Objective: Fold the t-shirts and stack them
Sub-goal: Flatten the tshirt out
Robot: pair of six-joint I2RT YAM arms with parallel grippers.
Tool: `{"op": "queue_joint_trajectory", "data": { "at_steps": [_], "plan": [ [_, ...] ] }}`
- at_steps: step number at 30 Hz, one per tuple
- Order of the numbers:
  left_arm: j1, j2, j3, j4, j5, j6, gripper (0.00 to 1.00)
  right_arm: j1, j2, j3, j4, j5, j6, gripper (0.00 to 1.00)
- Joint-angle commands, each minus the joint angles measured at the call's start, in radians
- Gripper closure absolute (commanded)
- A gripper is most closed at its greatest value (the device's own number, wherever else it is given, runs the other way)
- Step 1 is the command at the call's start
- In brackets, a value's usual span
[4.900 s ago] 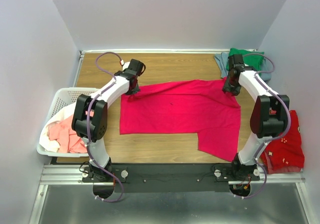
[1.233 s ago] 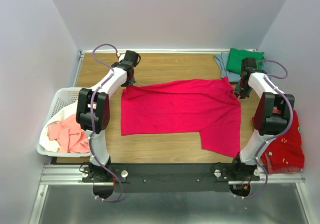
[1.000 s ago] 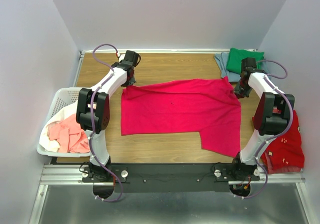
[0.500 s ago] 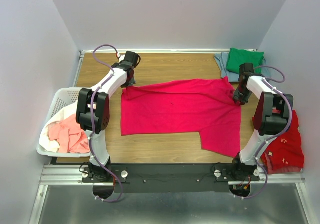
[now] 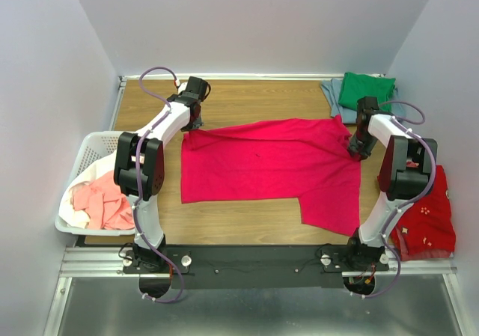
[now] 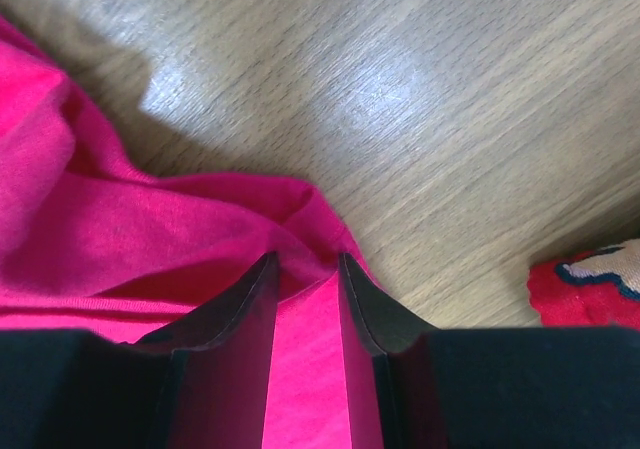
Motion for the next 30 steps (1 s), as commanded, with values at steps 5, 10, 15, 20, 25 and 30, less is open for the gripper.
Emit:
{"op": "queue_joint_trajectory", "data": {
  "at_steps": [5,10,15,20,25,30],
  "plan": [
    [0.007,-0.006,0.01,0.002,-0.019,0.006,1.0,-0.006,0.051,0.028,-0.004,0.032,0.006,0.76],
    [0.007,-0.009,0.005,0.002,-0.021,0.004,1.0,-0.006,0.047,0.054,-0.006,0.044,0.002,0.85],
    [0.007,-0.006,0.007,0.001,-0.021,0.003,1.0,-0.006,0.05,0.064,-0.007,0.047,-0.003,0.93],
    [0.007,-0.011,0.005,0.001,-0.022,0.004,1.0,-0.006,0.039,0.068,-0.009,0.057,-0.008,0.86],
    [0.007,-0.012,0.002,0.002,-0.021,0.003,1.0,-0.006,0.042,0.07,-0.01,0.047,-0.012,0.7],
    [0.007,-0.014,-0.003,0.002,-0.022,0.004,1.0,-0.006,0.044,0.07,-0.01,0.038,-0.012,0.72]
  ]
}}
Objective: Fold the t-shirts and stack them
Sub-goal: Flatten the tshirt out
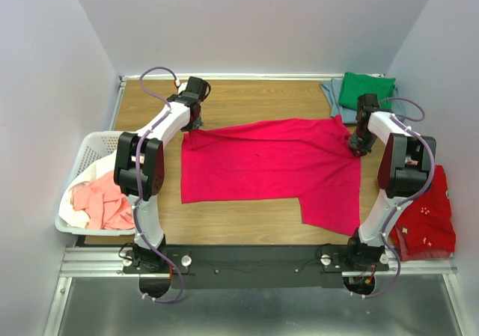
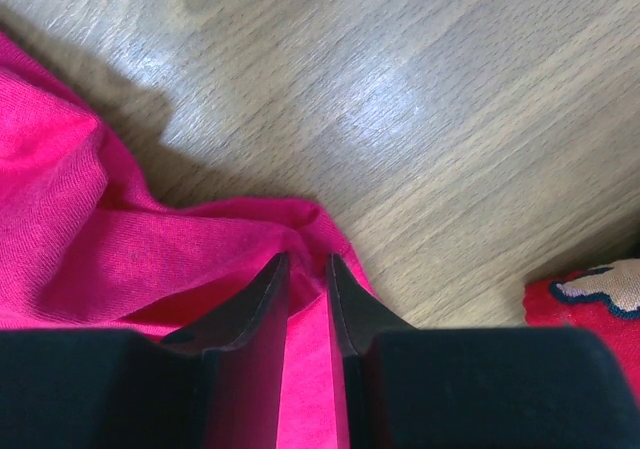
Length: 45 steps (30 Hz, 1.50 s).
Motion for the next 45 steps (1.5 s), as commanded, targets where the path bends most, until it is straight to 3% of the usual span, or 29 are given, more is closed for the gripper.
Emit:
{"op": "queue_joint_trajectory", "data": {
  "at_steps": [1,3,4,14,31,35,45],
  "plan": [
    [0.007,-0.014,-0.003,0.002,-0.022,0.004,1.0,-0.006,0.012,0.023,-0.01,0.018,0.0,0.81],
    [0.007,-0.014,-0.003,0.004,-0.022,0.003,1.0,-0.006,0.016,0.021,-0.01,0.009,-0.001,0.96],
    [0.007,-0.014,-0.004,0.004,-0.021,0.003,1.0,-0.006,0.016,0.021,-0.01,0.007,-0.001,0.99],
    [0.018,-0.039,0.052,-0.024,-0.045,0.016,1.0,-0.006,-0.075,0.093,-0.015,0.0,0.0,0.99],
    [0.093,0.009,0.552,-0.153,-0.114,0.101,1.0,-0.006,-0.128,0.614,-0.113,-0.004,-0.053,0.99],
    [0.095,-0.017,0.545,-0.137,-0.105,0.122,1.0,-0.006,-0.126,0.717,-0.113,-0.016,-0.084,0.99],
    [0.095,-0.1,0.474,-0.113,-0.097,0.133,1.0,-0.006,-0.161,0.779,-0.114,-0.054,-0.096,0.99]
  ]
}}
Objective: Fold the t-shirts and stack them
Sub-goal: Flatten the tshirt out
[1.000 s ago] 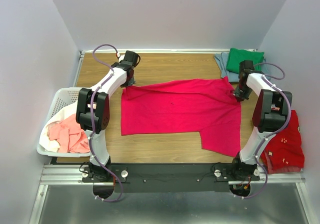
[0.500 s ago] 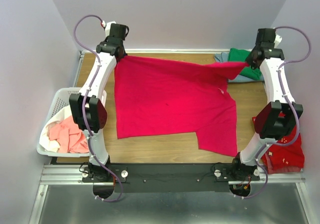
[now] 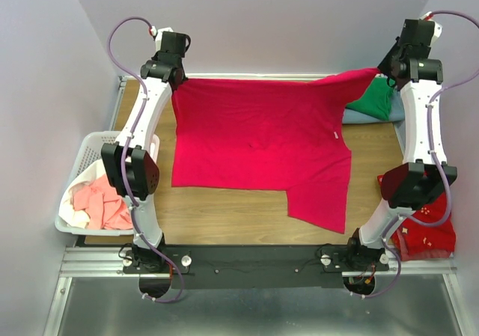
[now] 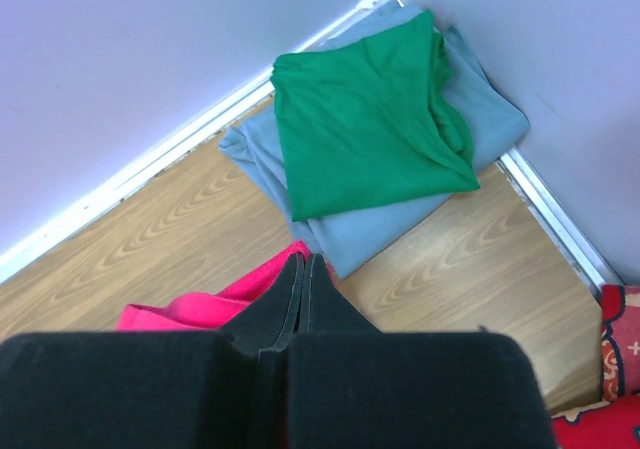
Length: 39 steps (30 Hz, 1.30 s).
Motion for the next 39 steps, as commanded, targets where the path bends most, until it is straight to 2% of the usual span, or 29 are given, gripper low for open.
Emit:
{"op": "queue_joint_trajectory", "data": {
  "at_steps": [1,10,15,20,22,24,25,30,37,39],
  "plan": [
    [0.012,-0.109,-0.033,0.008,-0.045,0.017,1.0,-0.007,-0.055,0.02,-0.01,0.002,-0.025,0.99],
    [0.012,-0.288,-0.116,0.043,-0.092,0.023,1.0,-0.007,-0.259,-0.054,-0.01,0.042,-0.038,0.99],
    [0.012,-0.457,-0.154,0.064,-0.069,0.067,1.0,-0.007,-0.388,-0.075,0.007,0.062,-0.051,0.99],
    [0.012,-0.734,-0.35,0.292,-0.045,0.144,1.0,-0.007,-0.493,-0.12,0.084,0.028,-0.047,0.99],
    [0.012,-0.762,-0.367,0.378,-0.019,0.17,1.0,-0.007,-0.473,-0.089,0.119,0.002,-0.033,0.99],
    [0.012,-0.71,-0.319,0.382,-0.017,0.173,1.0,-0.007,-0.399,-0.04,0.134,-0.018,-0.01,0.99],
    [0.012,-0.675,-0.247,0.368,-0.012,0.173,1.0,-0.007,-0.363,-0.008,0.139,-0.048,-0.004,0.99],
    [0.012,-0.422,-0.04,0.382,0.02,0.149,1.0,-0.007,-0.148,0.176,0.182,-0.104,0.03,0.99],
    [0.018,-0.078,0.403,0.347,0.055,0.157,1.0,-0.007,0.074,0.371,0.203,-0.101,0.03,0.99],
    [0.032,-0.015,0.433,0.36,0.079,0.144,1.0,-0.008,0.108,0.403,0.216,-0.099,0.034,0.99]
  ]
}}
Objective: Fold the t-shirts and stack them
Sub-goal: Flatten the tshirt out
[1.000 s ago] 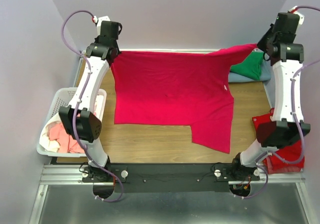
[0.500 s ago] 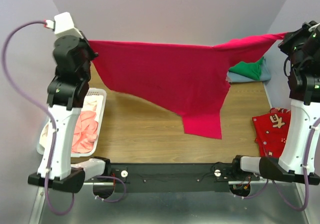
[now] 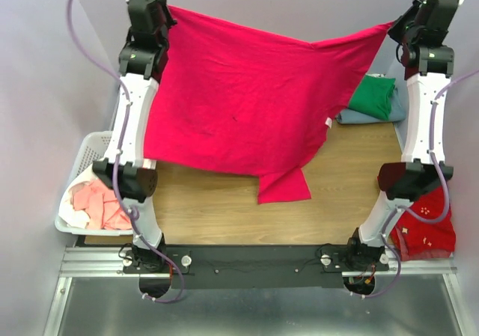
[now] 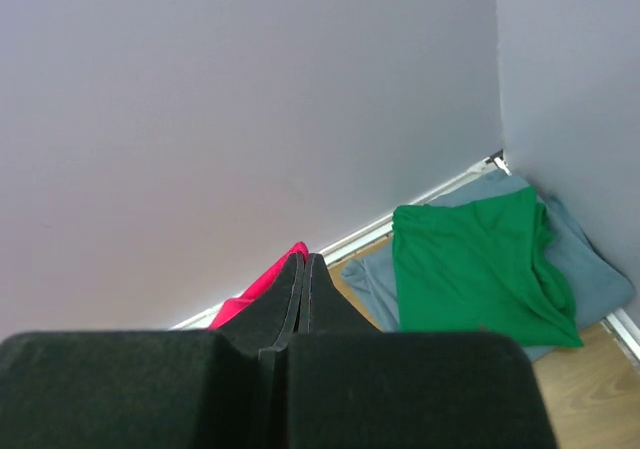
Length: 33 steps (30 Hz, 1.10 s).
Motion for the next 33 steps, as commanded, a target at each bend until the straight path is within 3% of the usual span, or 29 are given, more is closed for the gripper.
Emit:
{"op": "queue_joint_trajectory", "data": {
  "at_steps": [1,5,10,15,19,23,29,33],
  "plan": [
    [0.033,0.079,0.141,0.025,0.047,-0.003,1.0,-0.007,0.06,0.15,0.056,0.004,0.013,0.99],
    [0.062,0.098,0.138,0.036,0.087,-0.022,1.0,-0.007,0.1,0.212,0.065,-0.001,0.007,0.99],
    [0.075,0.018,0.054,0.048,0.079,-0.007,1.0,-0.007,0.025,0.172,0.076,-0.011,-0.01,0.99],
    [0.075,-0.155,-0.077,0.037,0.1,0.021,1.0,-0.007,-0.156,-0.031,0.077,-0.039,-0.042,0.99],
    [0.075,-0.348,-0.343,0.079,0.117,0.02,1.0,-0.007,-0.363,-0.229,0.076,-0.059,-0.083,0.99],
    [0.075,-0.569,-0.517,0.093,0.125,0.023,1.0,-0.008,-0.591,-0.375,0.076,-0.038,-0.122,0.99],
    [0.075,-0.779,-0.629,0.093,0.13,0.041,1.0,-0.007,-0.732,-0.389,0.077,0.021,-0.168,0.99],
    [0.075,-0.841,-0.599,0.085,0.124,0.059,1.0,-0.007,-0.759,-0.328,0.076,0.042,-0.177,0.99]
  ]
}}
